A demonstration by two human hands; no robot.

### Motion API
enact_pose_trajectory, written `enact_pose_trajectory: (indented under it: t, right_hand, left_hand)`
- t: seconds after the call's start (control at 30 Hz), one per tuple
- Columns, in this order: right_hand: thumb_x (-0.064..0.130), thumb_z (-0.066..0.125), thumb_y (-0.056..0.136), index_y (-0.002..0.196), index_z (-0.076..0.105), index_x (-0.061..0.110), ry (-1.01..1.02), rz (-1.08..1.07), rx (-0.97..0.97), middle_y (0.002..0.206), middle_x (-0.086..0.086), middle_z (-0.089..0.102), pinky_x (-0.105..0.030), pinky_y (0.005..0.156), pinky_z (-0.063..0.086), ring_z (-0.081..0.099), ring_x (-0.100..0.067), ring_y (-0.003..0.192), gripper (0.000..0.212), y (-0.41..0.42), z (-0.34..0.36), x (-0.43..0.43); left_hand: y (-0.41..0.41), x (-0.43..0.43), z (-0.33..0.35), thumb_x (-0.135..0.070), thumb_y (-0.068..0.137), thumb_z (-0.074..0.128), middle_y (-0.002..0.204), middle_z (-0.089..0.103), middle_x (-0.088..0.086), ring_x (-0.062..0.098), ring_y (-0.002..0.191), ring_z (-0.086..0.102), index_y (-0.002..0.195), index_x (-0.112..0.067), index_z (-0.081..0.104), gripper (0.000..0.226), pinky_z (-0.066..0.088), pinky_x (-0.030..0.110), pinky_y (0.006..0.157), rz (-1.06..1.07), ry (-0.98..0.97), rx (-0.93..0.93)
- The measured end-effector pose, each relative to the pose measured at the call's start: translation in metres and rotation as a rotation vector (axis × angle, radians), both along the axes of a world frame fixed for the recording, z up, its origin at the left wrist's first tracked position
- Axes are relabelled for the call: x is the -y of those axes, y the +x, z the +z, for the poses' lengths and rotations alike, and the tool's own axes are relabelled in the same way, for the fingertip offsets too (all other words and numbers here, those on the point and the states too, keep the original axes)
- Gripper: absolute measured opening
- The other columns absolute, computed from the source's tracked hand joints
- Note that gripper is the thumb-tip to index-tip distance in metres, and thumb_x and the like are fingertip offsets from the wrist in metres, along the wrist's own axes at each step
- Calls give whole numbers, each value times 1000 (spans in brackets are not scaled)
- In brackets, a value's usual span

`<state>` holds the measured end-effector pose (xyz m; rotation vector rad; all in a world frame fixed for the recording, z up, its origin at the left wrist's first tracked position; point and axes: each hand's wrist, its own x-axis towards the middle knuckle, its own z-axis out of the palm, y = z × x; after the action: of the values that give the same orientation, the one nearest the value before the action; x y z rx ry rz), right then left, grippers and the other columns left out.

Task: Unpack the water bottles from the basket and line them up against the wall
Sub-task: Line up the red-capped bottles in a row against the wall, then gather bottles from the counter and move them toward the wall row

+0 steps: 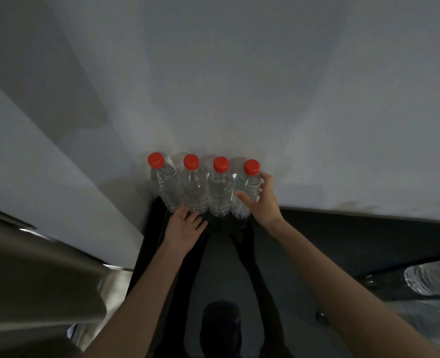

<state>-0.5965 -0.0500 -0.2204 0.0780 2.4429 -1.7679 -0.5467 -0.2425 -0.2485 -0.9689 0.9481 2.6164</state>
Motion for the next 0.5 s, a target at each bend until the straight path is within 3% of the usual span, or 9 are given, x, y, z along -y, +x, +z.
enact_pose_trajectory:
  t: [0.07, 0.17, 0.33, 0.5]
  right_hand:
    - [18, 70, 85, 143, 30, 22, -6, 28, 44, 143, -7, 46, -47, 104, 46, 51, -25, 126, 70, 7, 13, -7]
    - [20, 67, 89, 144, 33, 21, 41, 15, 51, 144, -7, 44, -35, 91, 52, 58, -24, 117, 64, 30, 38, -21]
    - [20, 65, 90, 134, 49, 20, 161, 33, -124, 131, 2, 56, -18, 82, 50, 62, -15, 108, 47, 100, 85, -47]
    - [24, 62, 91, 128, 54, 26, 398, 35, -330, 121, 7, 62, -31, 94, 50, 60, -11, 109, 38, 180, 123, -85]
  left_hand:
    - [10, 0, 5, -25, 99, 45, 151, 37, 10, 30, 141, 29, 146, -16, 36, 49, 29, 45, 113, 3, -83, -11]
    - [39, -4, 23, -22, 99, 45, 148, 42, 4, 28, 137, 37, 148, -20, 34, 50, 35, 43, 109, -59, -199, -62]
    - [100, -17, 72, -17, 98, 49, 132, 57, -2, 16, 122, 54, 135, -19, 50, 37, 44, 34, 101, -214, -586, -235]
    - [142, -43, 109, -12, 95, 54, 121, 62, -11, 0, 114, 55, 124, -20, 58, 31, 44, 27, 103, -350, -1120, -571]
